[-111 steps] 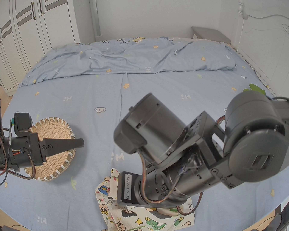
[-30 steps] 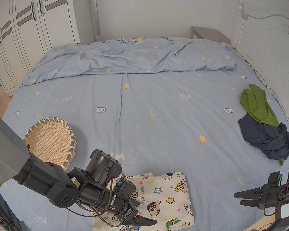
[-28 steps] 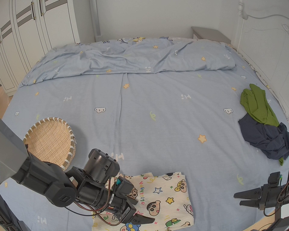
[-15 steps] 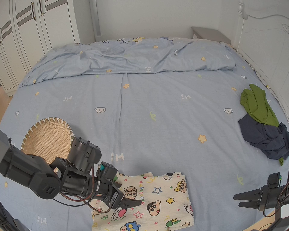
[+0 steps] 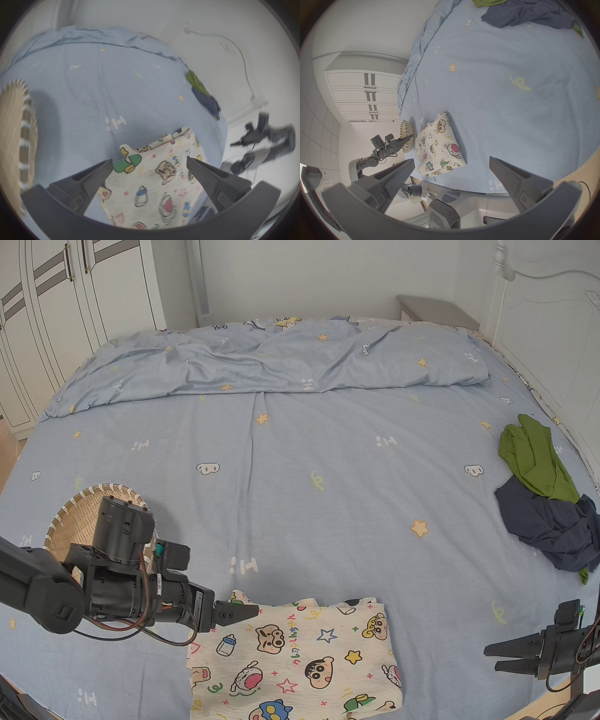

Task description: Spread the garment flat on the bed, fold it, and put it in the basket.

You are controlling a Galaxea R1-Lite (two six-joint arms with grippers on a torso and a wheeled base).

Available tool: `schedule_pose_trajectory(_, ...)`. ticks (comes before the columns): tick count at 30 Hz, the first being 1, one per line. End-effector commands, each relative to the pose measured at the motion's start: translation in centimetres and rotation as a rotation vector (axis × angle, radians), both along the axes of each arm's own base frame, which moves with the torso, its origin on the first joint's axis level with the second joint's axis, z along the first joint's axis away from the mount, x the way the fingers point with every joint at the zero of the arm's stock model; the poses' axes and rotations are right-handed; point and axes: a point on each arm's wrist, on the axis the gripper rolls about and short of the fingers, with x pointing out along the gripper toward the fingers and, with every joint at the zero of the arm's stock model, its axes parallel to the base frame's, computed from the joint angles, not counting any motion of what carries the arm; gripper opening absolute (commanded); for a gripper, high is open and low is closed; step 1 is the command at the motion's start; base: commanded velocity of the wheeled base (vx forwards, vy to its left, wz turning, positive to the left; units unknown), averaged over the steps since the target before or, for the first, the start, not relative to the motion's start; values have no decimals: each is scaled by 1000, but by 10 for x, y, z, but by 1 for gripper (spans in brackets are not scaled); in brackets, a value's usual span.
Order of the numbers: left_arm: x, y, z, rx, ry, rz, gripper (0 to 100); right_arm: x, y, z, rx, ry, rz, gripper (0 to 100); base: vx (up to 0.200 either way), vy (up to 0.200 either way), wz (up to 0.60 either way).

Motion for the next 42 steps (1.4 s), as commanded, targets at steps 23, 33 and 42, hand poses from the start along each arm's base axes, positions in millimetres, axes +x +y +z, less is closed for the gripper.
schedule_pose_trajectory(23, -83, 74, -87, -332, 472, 241, 100, 10, 0, -18, -11, 57, -8, 100, 0, 0, 0)
schedule_pose_trajectory(33, -73, 65, -104, -324, 490, 206, 100, 10, 1, -18, -12, 59, -3, 100, 0, 0, 0)
schedule_pose_trajectory(42, -60, 46, -116, -336, 462, 155, 100, 9, 1, -19, -13, 63, 2, 100, 0, 0, 0)
